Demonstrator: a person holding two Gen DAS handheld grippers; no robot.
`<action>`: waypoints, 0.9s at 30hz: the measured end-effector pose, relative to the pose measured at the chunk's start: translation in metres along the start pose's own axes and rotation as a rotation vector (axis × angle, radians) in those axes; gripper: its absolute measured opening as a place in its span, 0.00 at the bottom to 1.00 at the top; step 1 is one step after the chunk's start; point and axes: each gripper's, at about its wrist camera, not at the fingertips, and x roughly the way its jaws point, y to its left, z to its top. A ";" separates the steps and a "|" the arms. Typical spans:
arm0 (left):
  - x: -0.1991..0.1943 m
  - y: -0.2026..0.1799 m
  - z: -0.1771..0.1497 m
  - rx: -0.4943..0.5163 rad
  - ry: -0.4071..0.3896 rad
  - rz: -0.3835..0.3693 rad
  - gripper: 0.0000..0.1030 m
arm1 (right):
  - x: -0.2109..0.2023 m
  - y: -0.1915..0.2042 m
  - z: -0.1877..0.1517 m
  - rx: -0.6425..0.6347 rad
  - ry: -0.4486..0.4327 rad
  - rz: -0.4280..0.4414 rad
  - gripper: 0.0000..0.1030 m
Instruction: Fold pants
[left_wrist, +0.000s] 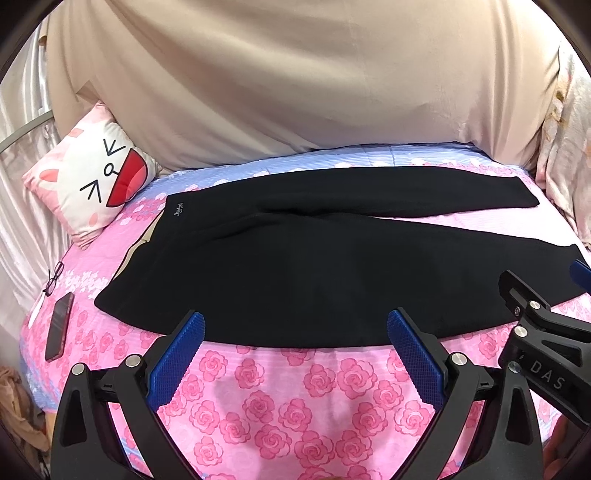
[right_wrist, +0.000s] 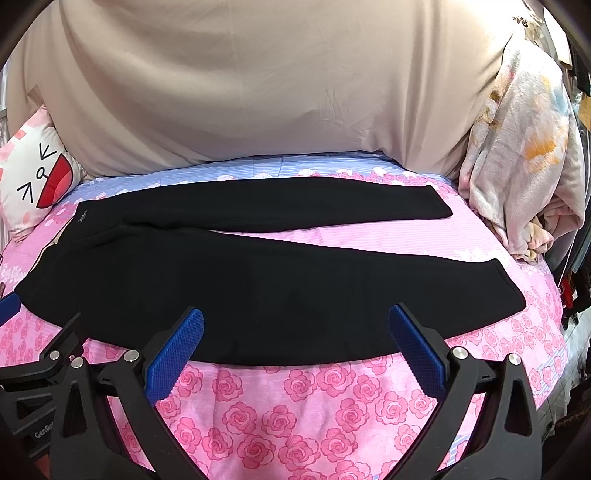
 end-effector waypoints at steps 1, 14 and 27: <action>-0.001 -0.001 0.000 0.005 -0.004 -0.003 0.95 | 0.000 0.000 0.000 0.001 0.001 -0.001 0.95; 0.005 -0.001 0.004 0.005 0.005 0.000 0.95 | 0.004 -0.002 0.002 -0.002 0.010 -0.006 0.95; 0.025 -0.006 0.023 0.063 -0.015 0.012 0.95 | 0.044 -0.044 0.019 0.023 0.047 -0.042 0.95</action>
